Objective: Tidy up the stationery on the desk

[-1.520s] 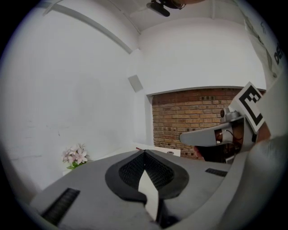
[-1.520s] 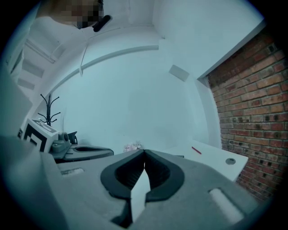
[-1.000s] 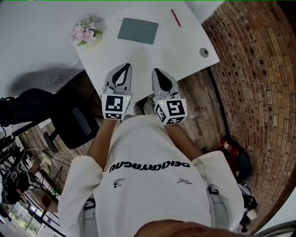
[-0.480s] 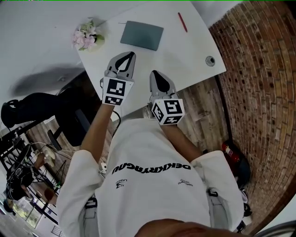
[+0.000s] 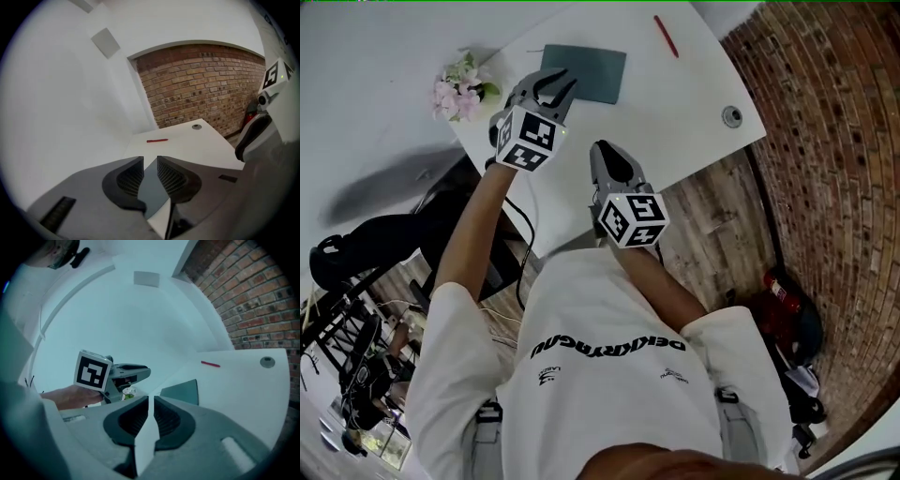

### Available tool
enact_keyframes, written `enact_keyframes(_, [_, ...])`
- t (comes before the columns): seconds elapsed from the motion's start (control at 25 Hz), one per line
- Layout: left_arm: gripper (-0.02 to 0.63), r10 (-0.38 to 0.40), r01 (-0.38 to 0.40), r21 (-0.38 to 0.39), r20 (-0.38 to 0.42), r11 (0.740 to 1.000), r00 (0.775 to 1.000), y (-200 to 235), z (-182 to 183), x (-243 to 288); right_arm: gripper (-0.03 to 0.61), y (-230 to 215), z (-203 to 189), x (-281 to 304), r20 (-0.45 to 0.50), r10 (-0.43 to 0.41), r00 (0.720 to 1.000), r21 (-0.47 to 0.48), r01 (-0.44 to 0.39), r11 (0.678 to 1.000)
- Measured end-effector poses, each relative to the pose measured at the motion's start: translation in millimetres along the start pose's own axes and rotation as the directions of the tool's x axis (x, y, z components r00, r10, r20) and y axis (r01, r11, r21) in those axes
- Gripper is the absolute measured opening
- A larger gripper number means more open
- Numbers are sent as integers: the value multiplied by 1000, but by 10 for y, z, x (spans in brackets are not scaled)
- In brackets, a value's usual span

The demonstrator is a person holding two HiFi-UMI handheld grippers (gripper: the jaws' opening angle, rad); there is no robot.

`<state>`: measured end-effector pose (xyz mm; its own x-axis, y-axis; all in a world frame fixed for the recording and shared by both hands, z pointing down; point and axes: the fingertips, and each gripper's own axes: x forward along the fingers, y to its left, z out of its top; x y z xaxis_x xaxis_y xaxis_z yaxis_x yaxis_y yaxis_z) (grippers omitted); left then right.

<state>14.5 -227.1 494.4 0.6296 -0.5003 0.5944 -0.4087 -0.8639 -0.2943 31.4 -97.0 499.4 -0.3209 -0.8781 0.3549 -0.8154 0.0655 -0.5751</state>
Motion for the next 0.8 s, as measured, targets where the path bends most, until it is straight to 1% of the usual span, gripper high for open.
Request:
enact_keyframes(0.12, [97,-61,65,91,-50,994,997,89,-92,248,25,-50,-107,193,-16,-21,1000,47,22,999])
enact_keyframes(0.24, [100,-113,125,145,-92,982,989,179,-194,477,53,-103,-203,359,-36,-47,998,106,50,993])
enact_keyframes(0.32, [107,-142,163,181,-123,970,982,233,-253,623,60,-155,-247,454,-54,-74,996,134,81,988])
enact_keyframes(0.4, [116,-174,205,224,-152,953,973,268,-303,757,64,-202,-282,551,-70,-102,992,157,112,981])
enact_keyframes(0.48, [124,-208,253,267,-186,930,960,290,-364,894,78,-243,-311,664,-87,-123,989,173,137,975])
enact_keyframes(0.6, [132,-254,323,325,-239,889,937,311,-481,1083,89,-306,-355,828,-105,-154,982,195,173,965])
enact_keyframes(0.8, [142,-324,435,394,-318,809,891,337,-689,1333,97,-502,-420,1042,-110,-224,968,289,247,925])
